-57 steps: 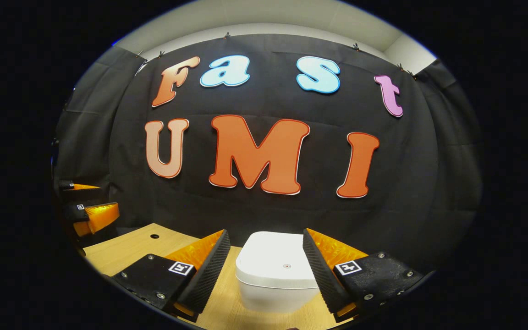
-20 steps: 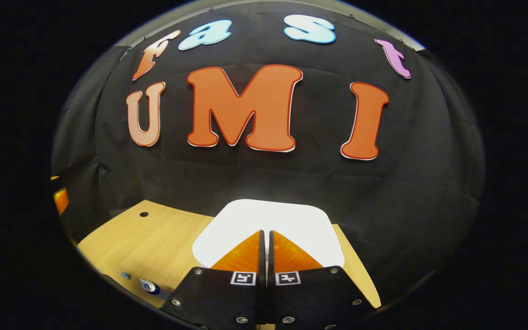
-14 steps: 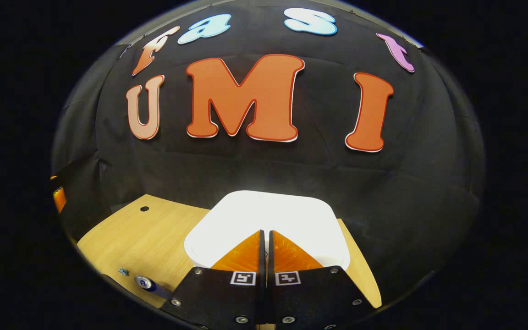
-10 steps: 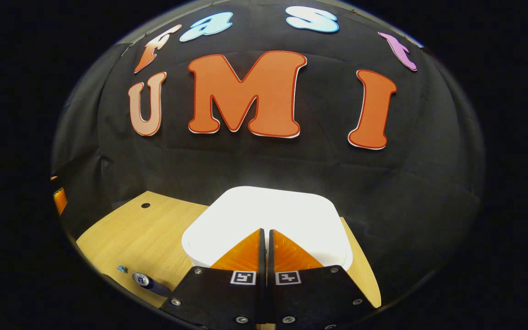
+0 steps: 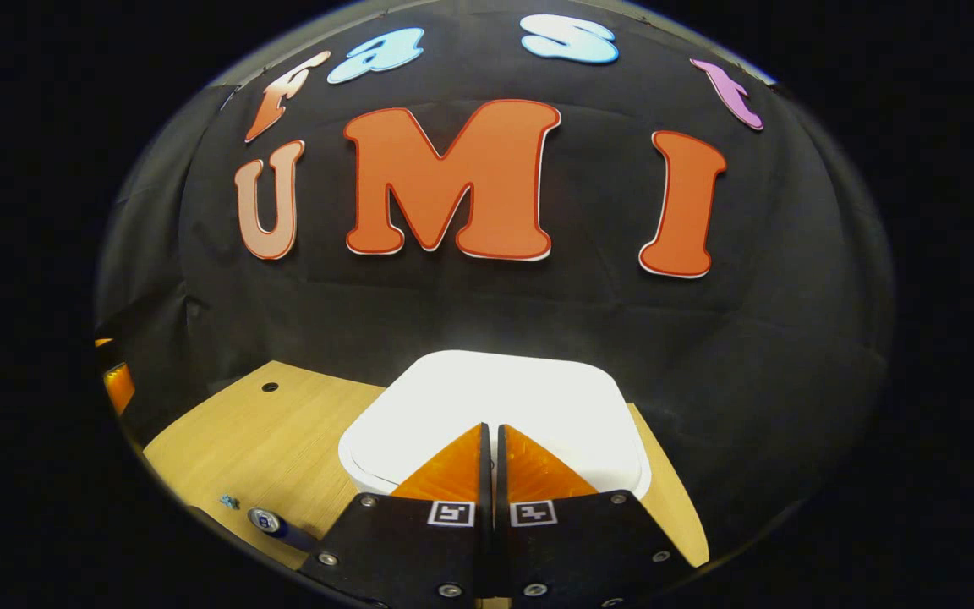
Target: Press the lid of the desktop garbage bin to open it, pick up the crumpled paper on the desktop and throw it into the bin, then pick up the pop can on the desktop and drop it into the bin, and finally close the garbage bin lid.
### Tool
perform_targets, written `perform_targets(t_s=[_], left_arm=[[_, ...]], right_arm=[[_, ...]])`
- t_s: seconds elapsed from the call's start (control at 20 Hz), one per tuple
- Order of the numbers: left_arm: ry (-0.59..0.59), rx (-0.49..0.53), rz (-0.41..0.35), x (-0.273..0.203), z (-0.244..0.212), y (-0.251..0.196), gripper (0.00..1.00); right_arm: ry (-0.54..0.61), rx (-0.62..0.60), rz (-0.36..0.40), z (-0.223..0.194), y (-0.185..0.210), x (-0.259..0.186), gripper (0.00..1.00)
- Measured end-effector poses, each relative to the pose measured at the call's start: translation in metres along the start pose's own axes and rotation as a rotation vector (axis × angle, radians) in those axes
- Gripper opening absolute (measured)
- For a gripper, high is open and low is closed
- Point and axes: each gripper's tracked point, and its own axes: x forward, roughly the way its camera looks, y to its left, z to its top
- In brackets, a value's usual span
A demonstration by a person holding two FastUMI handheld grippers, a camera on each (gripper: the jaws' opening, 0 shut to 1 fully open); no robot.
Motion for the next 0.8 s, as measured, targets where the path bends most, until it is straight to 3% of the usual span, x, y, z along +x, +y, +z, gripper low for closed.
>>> perform_targets(t_s=[0.5, 0.8], left_arm=[[-0.021, -0.026, -0.064, 0.028, 0.0, 0.043, 0.99], [-0.006, -0.061, -0.069, 0.035, -0.016, 0.079, 0.99]], right_arm=[[-0.161, 0.01, -0.073, 0.067, 0.017, -0.037, 0.01], [-0.184, -0.007, -0.089, 0.069, 0.04, -0.061, 0.01]])
